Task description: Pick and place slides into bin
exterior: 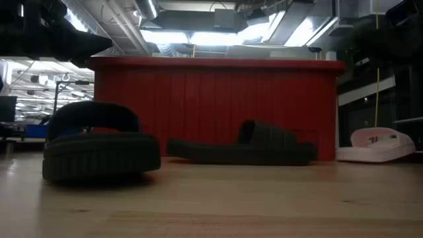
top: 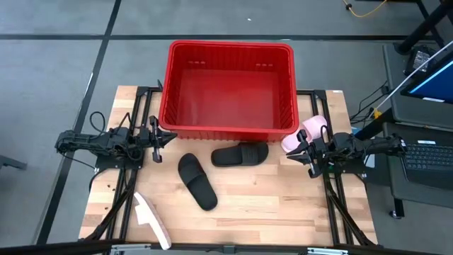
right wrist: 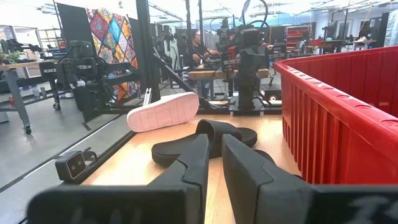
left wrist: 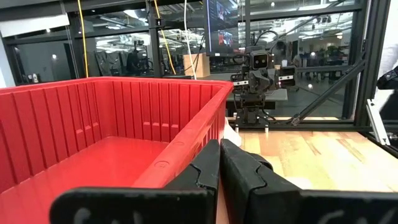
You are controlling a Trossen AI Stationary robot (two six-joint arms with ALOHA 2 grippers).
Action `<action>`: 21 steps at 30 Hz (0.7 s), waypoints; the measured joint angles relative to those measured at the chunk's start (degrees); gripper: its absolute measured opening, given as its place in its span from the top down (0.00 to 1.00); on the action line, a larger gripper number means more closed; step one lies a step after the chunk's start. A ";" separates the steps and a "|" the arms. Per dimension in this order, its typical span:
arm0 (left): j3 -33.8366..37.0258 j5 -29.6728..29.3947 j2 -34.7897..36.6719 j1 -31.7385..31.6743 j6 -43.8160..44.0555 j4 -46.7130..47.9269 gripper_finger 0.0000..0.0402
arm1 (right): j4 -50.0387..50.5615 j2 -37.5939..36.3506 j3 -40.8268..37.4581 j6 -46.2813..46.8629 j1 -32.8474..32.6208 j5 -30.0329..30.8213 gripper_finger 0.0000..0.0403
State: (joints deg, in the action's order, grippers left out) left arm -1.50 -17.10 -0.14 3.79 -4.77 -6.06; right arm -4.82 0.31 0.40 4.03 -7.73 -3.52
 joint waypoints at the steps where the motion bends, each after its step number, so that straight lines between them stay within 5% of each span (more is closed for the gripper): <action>1: 0.00 0.00 0.00 0.02 -0.01 0.01 0.98 | 0.00 -0.01 0.00 0.02 0.00 0.00 0.88; 21: 0.00 0.00 0.00 0.02 -0.01 0.01 0.98 | 0.00 0.00 -0.01 0.01 0.00 0.00 0.88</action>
State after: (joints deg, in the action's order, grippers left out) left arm -1.50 -17.10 -0.14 3.81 -4.78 -6.04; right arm -4.82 0.31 0.40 4.05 -7.73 -3.51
